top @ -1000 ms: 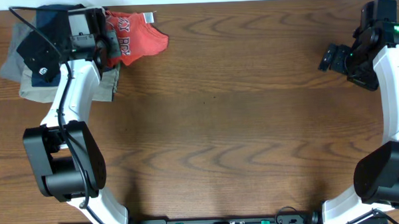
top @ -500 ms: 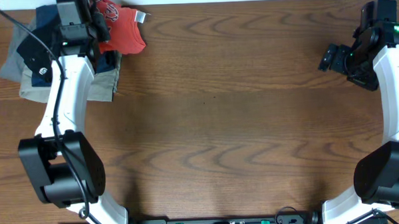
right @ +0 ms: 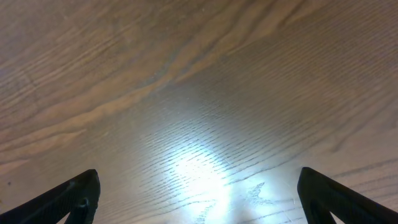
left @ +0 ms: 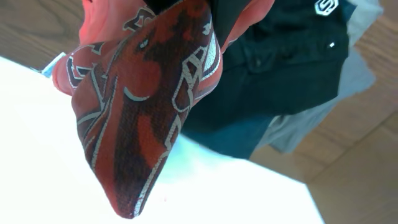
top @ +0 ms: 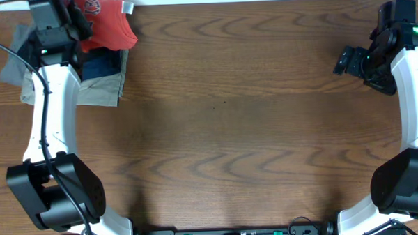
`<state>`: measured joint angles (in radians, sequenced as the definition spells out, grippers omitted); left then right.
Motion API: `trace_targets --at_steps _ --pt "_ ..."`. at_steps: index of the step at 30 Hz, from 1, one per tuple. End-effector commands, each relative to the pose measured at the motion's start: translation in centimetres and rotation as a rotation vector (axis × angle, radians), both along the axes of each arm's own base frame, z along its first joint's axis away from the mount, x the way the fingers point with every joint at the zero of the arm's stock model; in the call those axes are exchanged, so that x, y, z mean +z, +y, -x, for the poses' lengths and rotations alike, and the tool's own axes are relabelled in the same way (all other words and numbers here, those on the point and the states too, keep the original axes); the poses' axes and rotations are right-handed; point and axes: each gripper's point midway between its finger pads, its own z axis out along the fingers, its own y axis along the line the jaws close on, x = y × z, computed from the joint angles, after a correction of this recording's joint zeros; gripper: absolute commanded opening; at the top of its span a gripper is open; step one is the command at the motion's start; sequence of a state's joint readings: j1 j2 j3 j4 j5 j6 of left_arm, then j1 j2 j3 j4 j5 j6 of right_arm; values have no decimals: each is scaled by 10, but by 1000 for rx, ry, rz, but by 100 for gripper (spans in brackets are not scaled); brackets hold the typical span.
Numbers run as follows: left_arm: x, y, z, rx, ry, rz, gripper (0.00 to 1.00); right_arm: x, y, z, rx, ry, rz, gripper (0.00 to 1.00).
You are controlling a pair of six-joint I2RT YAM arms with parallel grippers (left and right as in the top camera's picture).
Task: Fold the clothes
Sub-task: 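Carry the red shirt to the clothes stack and place it on top, then release the shirt and withdraw the left gripper toward the front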
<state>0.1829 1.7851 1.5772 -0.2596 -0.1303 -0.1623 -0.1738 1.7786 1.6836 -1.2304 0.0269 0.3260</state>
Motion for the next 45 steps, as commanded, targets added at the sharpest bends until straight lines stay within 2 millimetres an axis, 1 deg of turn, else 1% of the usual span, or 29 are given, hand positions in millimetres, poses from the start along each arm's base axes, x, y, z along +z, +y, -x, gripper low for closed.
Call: trace_targets --at_steps 1,4,9,13,14,15,20,23,24,25,26,28,30,31,35,36,38,39,40,42,43,44,45 --pt "34 26 6 105 -102 48 6 8 -3 -1 -15 -21 12 99" --pt "19 43 10 146 -69 63 6 8 -3 -1 -15 -21 12 99" --pt "-10 76 15 208 -14 72 6 8 -3 -1 -15 -21 12 99" --pt "-32 107 23 272 22 78 6 8 -3 -1 -15 -21 12 99" --pt "-36 113 25 286 31 78 7 8 -3 -1 -15 -21 12 99" --pt "-41 120 27 301 40 79 14 8 -3 -1 -15 -21 12 99" --pt "-62 142 36 347 80 87 16 8 -3 -1 -15 -21 12 99" --pt "-66 156 42 377 86 85 16 8 -3 -1 -15 -21 12 99" --pt "-65 160 44 385 80 85 33 8 -3 -1 -15 -21 12 99" --pt "-63 162 44 389 71 83 54 8 -3 -1 -15 -21 12 99" --pt "-59 163 44 389 63 80 69 8 -3 -1 -15 -21 12 99" --pt "-50 161 45 387 46 76 85 8 -3 -1 -15 -21 12 99" --pt "-35 154 43 366 18 75 93 8 -3 -1 -15 -21 12 99" --pt "-27 149 42 356 0 70 93 8 -3 -1 -15 -21 12 99" --pt "12 125 37 310 -80 50 93 8 -3 -1 -15 -21 12 99" --pt "21 118 34 292 -100 46 90 8 -3 -1 -15 -21 12 99" --pt "33 102 26 253 -135 44 69 8 -3 -1 -15 -21 12 99" --pt "37 95 21 233 -152 44 54 8 -3 -1 -15 -21 12 99" --pt "39 89 16 219 -166 42 45 8 -3 -1 -15 -21 12 99" --pt "37 81 6 199 -180 40 30 8 -3 -1 -15 -21 12 99" --pt "34 80 2 193 -183 40 24 8 -3 -1 -15 -21 12 99" --pt "30 79 -2 190 -184 40 20 8 -3 -1 -15 -21 12 99" --pt "24 80 -7 189 -182 41 19 8 -3 -1 -15 -21 12 99"
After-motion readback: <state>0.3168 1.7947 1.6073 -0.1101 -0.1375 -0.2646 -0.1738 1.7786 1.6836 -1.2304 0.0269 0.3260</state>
